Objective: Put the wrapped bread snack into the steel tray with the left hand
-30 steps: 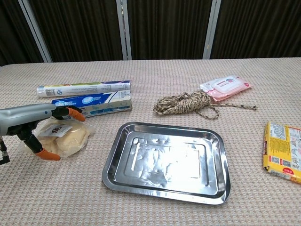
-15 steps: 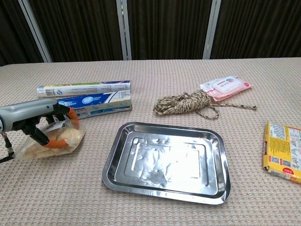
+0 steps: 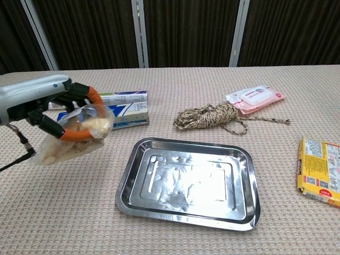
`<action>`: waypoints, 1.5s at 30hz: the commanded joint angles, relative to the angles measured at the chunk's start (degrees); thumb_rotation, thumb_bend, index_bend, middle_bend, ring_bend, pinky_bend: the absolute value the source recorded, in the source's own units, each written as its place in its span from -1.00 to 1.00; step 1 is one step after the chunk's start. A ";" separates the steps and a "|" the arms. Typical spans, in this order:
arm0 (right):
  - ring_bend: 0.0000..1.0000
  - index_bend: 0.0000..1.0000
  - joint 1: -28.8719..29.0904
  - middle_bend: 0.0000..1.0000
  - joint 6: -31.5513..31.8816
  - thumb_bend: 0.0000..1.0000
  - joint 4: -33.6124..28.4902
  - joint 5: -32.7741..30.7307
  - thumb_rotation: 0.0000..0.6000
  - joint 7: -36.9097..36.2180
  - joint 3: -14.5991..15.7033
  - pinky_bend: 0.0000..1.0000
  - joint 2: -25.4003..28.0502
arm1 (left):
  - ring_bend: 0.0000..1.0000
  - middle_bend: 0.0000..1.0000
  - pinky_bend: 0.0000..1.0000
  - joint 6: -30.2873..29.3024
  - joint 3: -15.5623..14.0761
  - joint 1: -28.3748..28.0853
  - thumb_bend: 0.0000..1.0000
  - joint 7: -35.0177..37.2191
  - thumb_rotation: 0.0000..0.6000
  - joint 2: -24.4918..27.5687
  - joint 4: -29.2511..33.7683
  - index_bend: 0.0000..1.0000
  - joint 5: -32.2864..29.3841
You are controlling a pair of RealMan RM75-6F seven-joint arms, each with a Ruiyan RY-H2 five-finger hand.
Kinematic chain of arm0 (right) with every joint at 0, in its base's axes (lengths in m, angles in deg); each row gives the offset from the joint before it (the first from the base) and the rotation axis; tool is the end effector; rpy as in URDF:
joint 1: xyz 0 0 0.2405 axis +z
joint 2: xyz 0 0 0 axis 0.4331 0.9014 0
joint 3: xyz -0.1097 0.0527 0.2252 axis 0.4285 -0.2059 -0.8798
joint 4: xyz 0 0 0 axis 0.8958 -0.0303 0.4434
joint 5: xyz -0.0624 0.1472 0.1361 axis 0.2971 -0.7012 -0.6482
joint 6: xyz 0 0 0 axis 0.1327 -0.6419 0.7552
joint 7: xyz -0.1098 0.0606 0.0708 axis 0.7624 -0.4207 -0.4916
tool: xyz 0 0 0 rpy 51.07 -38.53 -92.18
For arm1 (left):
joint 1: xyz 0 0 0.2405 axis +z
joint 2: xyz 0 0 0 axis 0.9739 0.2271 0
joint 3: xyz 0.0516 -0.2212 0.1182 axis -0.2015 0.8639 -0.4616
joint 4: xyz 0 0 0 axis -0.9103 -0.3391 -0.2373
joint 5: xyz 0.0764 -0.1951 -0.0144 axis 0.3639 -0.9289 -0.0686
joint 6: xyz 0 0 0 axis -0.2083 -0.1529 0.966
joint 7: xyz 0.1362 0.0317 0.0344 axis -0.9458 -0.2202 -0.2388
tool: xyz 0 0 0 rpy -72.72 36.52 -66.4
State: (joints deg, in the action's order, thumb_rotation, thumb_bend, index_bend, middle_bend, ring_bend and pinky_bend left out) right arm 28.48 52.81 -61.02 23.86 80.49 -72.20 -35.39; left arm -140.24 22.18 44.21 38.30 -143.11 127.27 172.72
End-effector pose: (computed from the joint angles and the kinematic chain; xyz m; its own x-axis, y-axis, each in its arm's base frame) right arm -0.3126 -0.1714 0.1616 0.4572 -0.0013 0.8894 -0.8890 0.0271 0.4570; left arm -0.1588 0.2835 0.0122 0.1475 0.4067 0.9016 0.9134 -0.4057 0.0336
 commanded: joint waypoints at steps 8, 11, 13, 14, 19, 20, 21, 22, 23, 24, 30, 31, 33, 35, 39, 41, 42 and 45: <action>-1.00 -0.99 0.17 -1.00 -0.22 -1.00 -0.80 0.85 1.00 -1.15 0.31 -1.00 0.77 | -0.49 -0.56 -0.12 2.29 2.48 -6.18 -0.38 -12.62 1.00 -9.30 1.79 -0.29 -0.16; -1.00 -0.99 0.12 -1.00 -0.16 -1.00 -0.87 0.86 1.00 -1.19 0.33 -1.00 0.81 | -0.97 -0.96 -0.80 4.46 2.24 -7.71 -0.89 -16.96 1.00 -11.02 1.75 -0.85 -2.00; -1.00 -0.99 0.03 -1.00 -0.14 -1.00 -0.79 0.80 1.00 -1.24 0.40 -1.00 0.79 | -1.00 -1.00 -0.98 5.81 2.00 -8.49 -0.98 -19.12 0.96 -11.36 2.45 -0.98 -3.35; -1.00 -0.99 0.02 -1.00 -0.15 -1.00 -0.75 0.77 1.00 -1.27 0.41 -1.00 0.77 | -1.00 -1.00 -1.00 5.86 1.95 -8.60 -1.00 -19.55 0.90 -11.54 2.75 -1.00 -3.63; -1.00 -0.98 0.10 -1.00 -0.33 -1.00 -0.45 0.59 1.00 -1.45 0.33 -1.00 0.50 | -1.00 -1.00 -1.00 3.95 0.52 -7.90 -1.00 -19.44 0.63 -10.80 4.44 -1.00 -2.06; -1.00 -0.98 0.20 -1.00 -0.53 -1.00 -0.35 0.54 1.00 -1.45 0.34 -1.00 0.41 | -1.00 -1.00 -1.00 2.88 0.27 -7.44 -1.00 -19.25 0.63 -10.22 4.70 -1.00 -1.39; -1.00 -0.98 0.28 -1.00 -0.66 -1.00 -0.30 0.54 1.00 -1.41 0.34 -1.00 0.33 | -1.00 -1.00 -1.00 2.03 0.11 -7.00 -1.00 -19.05 0.62 -9.67 4.94 -1.00 -1.02; -1.00 -0.98 0.41 -1.00 -0.83 -1.00 -0.22 0.54 1.00 -1.43 0.30 -1.00 0.26 | -1.00 -1.00 -1.00 0.75 -0.05 -6.30 -0.99 -18.66 0.63 -8.78 5.35 -1.00 -0.63; -1.00 -0.99 0.48 -1.00 -0.92 -1.00 -0.16 0.58 1.00 -1.47 0.30 -1.00 0.20 | -1.00 -1.00 -1.00 -0.08 -0.18 -5.80 -0.95 -18.38 0.63 -8.12 5.66 -1.00 -0.44; -1.00 -0.99 0.56 -1.00 -0.99 -1.00 -0.07 0.59 1.00 -1.54 0.27 -1.00 0.14 | -1.00 -1.00 -1.00 -1.28 -0.35 -4.98 -0.90 -18.12 0.66 -6.84 6.08 -1.00 -0.41; -1.00 -0.99 0.84 -1.00 -1.37 -1.00 0.38 0.34 1.00 -1.86 0.07 -1.00 0.01 | -1.00 -1.00 -1.00 -8.42 -1.43 0.29 -0.79 -19.20 0.79 1.08 8.78 -0.90 -1.03; -1.00 -0.99 0.90 -1.00 -1.44 -1.00 0.52 0.31 1.00 -2.00 0.03 -1.00 -0.05 | -1.00 -1.00 -1.00 -9.65 -1.70 1.25 -0.79 -19.04 0.79 2.44 9.30 -0.88 -0.96; -1.00 -0.99 0.99 -1.00 -1.50 -1.00 0.93 0.28 1.00 -2.29 -0.04 -1.00 -0.24 | -1.00 -1.00 -1.00 -12.99 -2.72 4.03 -0.79 -17.91 0.79 6.00 10.59 -0.84 -0.64; -1.00 -0.99 1.01 -1.00 -1.32 -1.00 1.36 0.22 1.00 -2.57 -0.20 -1.00 -0.54 | -1.00 -1.00 -1.00 -15.97 -3.85 6.47 -0.79 -16.73 0.80 8.67 11.04 -0.80 0.25; -1.00 -0.99 1.03 -1.00 -1.16 -1.00 2.22 0.03 1.00 -2.85 -0.39 -1.00 -0.96 | -1.00 -1.00 -1.00 -21.32 -6.00 10.90 -0.79 -15.53 0.80 12.17 10.01 -0.77 1.77; -1.00 -0.98 1.00 -1.00 -1.05 -1.00 2.54 -0.04 1.00 -3.06 -0.45 -1.00 -1.08 | -1.00 -1.00 -1.00 -23.99 -7.25 13.55 -0.79 -14.28 0.80 13.90 9.50 -0.76 1.97; -1.00 -0.98 1.00 -1.00 -1.04 -1.00 2.63 -0.06 1.00 -3.09 -0.46 -1.00 -1.13 | -1.00 -1.00 -1.00 -24.67 -7.66 14.36 -0.79 -13.78 0.79 14.44 9.37 -0.76 1.93; -1.00 -0.99 1.16 -1.00 -1.11 -1.00 2.88 -0.04 1.00 -3.10 -0.57 -1.00 -1.32 | -1.00 -1.00 -1.00 -26.61 -8.91 16.80 -0.79 -12.70 0.80 16.11 8.83 -0.76 1.88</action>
State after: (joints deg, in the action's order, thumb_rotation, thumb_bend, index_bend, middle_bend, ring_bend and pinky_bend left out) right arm 29.63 51.70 -58.15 23.81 77.39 -72.75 -36.70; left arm -165.81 14.24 59.77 24.70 -127.87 136.57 174.40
